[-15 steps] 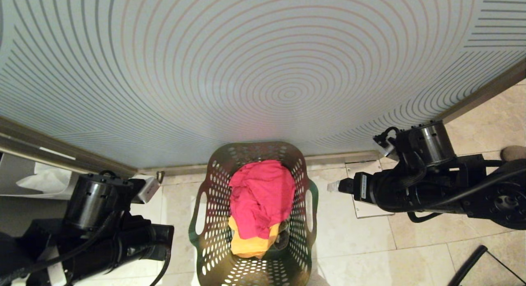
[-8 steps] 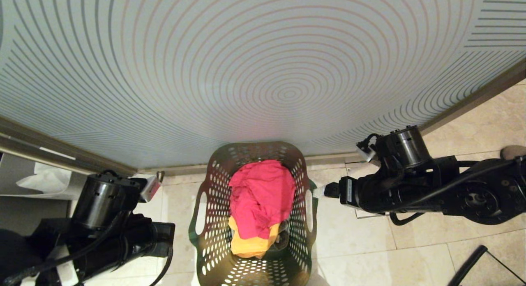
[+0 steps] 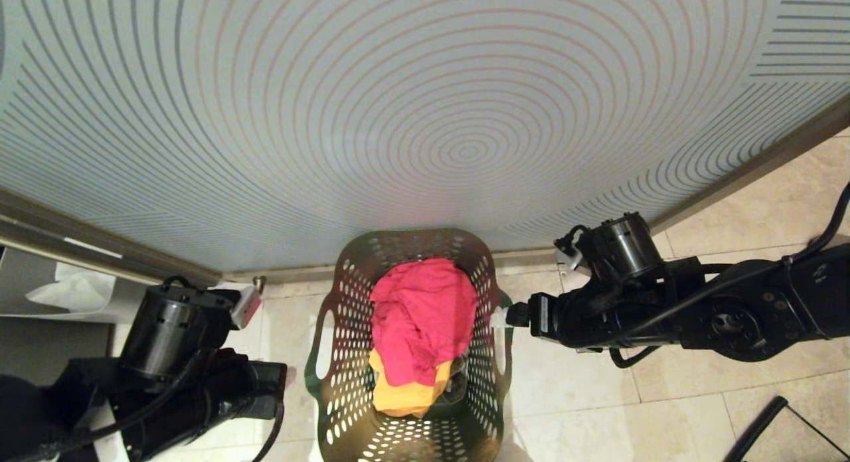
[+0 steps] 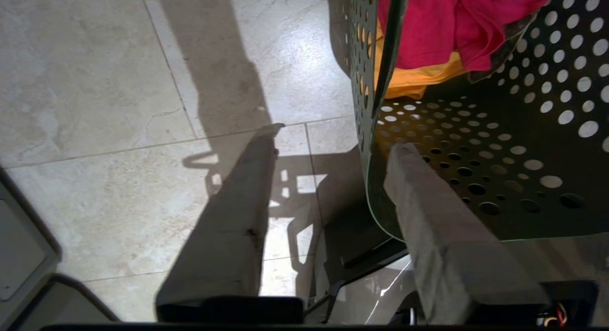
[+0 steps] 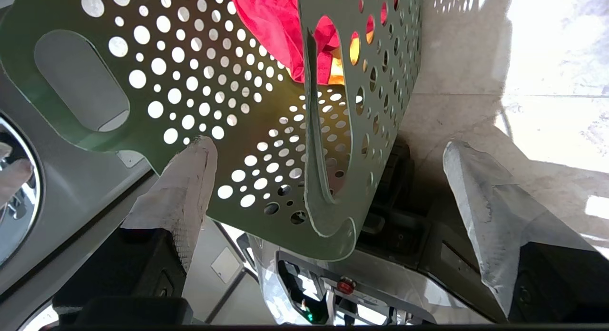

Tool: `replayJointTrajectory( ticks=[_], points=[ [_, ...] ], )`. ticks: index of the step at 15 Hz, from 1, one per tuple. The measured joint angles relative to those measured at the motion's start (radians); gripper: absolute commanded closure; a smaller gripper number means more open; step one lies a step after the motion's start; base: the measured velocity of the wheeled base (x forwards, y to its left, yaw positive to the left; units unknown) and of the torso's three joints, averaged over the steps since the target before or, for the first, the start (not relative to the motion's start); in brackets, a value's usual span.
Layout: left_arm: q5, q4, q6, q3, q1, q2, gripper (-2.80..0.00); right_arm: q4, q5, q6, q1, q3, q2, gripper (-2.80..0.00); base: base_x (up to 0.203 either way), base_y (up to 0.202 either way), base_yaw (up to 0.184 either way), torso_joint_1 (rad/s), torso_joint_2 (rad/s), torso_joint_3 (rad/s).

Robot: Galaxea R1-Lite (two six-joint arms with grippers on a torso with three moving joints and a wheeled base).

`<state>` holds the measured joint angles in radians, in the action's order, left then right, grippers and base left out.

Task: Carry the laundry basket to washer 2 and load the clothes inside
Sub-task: Pick up the clothes basket and put it beside the washing machine

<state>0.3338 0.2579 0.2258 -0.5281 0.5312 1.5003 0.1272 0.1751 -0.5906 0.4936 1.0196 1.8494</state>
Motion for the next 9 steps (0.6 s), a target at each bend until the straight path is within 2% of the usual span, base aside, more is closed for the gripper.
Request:
replayJointTrajectory(
  ticks=[6,9],
  points=[
    [-0.013,-0.043,0.006,-0.028,0.052,-0.037,-2.80,-0.005,0.000,0.001,-0.003,0.017,0.023,-2.80,0.000,0.000,0.000,0.000,0.00,0.000],
    [-0.026,-0.084,0.022,-0.049,0.084,-0.067,-2.80,-0.096,0.020,0.004,-0.004,0.039,0.023,-2.80,0.000,0.000,0.000,0.000,0.00,0.000]
  ],
)
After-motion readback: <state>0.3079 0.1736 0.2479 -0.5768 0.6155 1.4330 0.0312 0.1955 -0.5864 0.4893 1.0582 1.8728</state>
